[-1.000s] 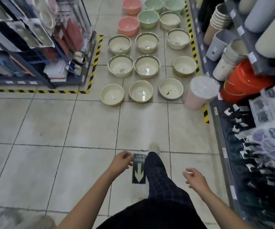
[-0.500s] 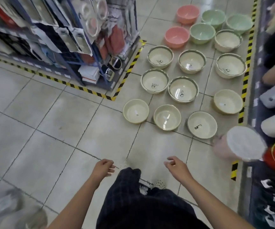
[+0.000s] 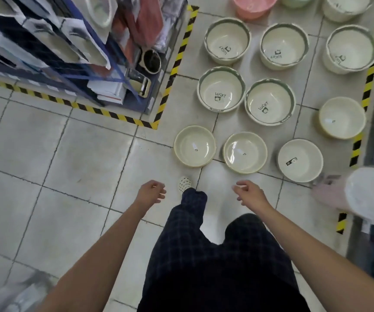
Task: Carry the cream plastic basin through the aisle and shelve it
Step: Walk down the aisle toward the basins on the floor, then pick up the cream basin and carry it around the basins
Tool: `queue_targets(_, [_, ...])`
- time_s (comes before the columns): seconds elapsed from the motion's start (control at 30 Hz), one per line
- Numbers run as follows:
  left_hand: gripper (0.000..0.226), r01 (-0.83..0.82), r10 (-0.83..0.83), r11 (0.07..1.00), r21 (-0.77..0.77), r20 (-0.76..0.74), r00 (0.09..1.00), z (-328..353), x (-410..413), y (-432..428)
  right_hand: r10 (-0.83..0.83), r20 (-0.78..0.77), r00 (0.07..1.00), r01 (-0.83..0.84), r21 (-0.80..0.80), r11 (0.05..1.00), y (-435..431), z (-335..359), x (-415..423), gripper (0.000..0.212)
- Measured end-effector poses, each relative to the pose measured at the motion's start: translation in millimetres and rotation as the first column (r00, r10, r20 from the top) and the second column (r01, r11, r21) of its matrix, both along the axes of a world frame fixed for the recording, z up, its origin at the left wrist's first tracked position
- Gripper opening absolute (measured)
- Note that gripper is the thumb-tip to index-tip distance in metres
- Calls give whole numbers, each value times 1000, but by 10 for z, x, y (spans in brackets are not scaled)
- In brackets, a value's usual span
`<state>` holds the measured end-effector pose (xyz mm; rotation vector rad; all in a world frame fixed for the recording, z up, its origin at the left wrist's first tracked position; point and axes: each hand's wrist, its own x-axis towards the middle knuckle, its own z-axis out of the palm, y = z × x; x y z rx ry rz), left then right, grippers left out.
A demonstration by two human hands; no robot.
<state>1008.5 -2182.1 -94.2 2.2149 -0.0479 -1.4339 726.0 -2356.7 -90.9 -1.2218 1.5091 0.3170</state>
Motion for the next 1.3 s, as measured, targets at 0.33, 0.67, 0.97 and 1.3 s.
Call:
queue_targets(0.33, [15, 5, -4, 1000, -29, 25, 1000, -1665, 1002, -1378, 92, -52, 994, -92, -4, 996, -1088, -1447, 1233, 52])
queue_targets(0.67, [23, -36, 19, 995, 93, 178, 984, -4264, 1349, -1724, 18, -184, 983, -4, 74, 997, -1571, -4235, 1679, 69])
queue_targets(0.97, [80, -53, 45, 985, 165, 50, 998, -6126, 1472, -1889, 74, -155, 985, -105, -202, 974, -1614, -6024, 1780, 76])
queue_targets(1.3, [36, 29, -82, 981, 190, 280, 956, -6345, 1416, -2047, 10, -190, 982, -41, -163, 986, -1647, -6460, 1633, 43])
